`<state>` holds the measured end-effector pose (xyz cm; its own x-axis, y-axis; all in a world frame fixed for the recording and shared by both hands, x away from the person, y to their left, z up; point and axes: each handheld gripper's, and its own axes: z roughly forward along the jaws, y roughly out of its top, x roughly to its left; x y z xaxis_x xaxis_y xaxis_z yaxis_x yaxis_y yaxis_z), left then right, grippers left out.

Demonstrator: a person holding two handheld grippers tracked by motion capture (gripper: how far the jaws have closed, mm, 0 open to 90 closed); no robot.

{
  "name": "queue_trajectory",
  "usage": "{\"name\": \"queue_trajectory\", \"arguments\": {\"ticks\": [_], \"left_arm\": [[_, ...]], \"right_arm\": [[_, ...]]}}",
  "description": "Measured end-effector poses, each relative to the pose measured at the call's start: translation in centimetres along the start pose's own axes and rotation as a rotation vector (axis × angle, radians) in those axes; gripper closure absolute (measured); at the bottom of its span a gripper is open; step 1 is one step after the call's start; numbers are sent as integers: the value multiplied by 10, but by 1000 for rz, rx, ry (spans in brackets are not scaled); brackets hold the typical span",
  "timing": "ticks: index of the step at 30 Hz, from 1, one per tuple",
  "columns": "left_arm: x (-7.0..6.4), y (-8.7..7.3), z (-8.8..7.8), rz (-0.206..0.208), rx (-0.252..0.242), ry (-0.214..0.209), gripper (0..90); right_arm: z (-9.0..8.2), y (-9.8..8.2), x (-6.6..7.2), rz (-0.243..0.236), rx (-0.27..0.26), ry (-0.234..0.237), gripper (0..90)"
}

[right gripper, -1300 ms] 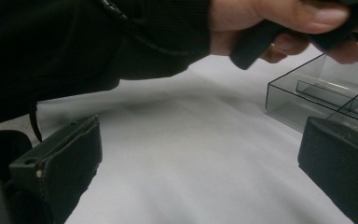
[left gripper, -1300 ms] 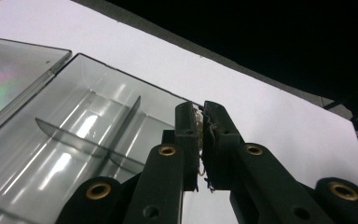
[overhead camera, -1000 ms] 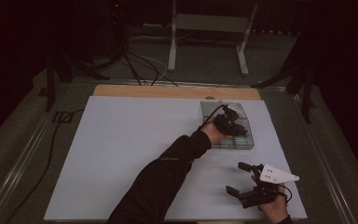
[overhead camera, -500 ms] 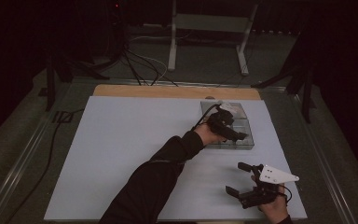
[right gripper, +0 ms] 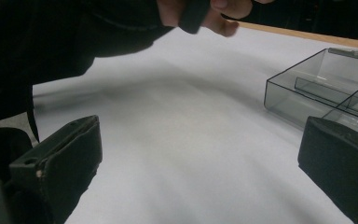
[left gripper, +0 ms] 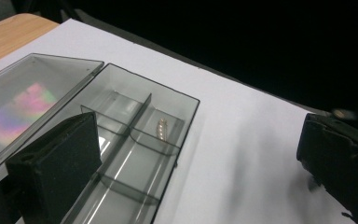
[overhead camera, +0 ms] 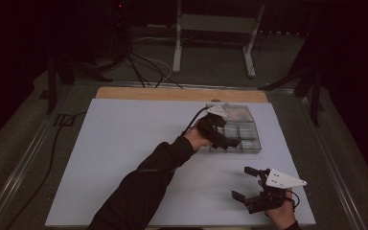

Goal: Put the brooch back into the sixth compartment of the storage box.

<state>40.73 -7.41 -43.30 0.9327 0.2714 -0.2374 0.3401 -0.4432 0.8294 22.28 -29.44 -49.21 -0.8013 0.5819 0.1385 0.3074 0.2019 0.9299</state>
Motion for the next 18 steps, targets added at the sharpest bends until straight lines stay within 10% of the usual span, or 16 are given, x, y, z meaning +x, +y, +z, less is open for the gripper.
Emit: {"name": "queue_trajectory", "arguments": {"ticks": [18], "left_arm": [[9,-27,-69,-12,-30,16,10]], "right_arm": [[3,0,0,10,10,0,0]]}}
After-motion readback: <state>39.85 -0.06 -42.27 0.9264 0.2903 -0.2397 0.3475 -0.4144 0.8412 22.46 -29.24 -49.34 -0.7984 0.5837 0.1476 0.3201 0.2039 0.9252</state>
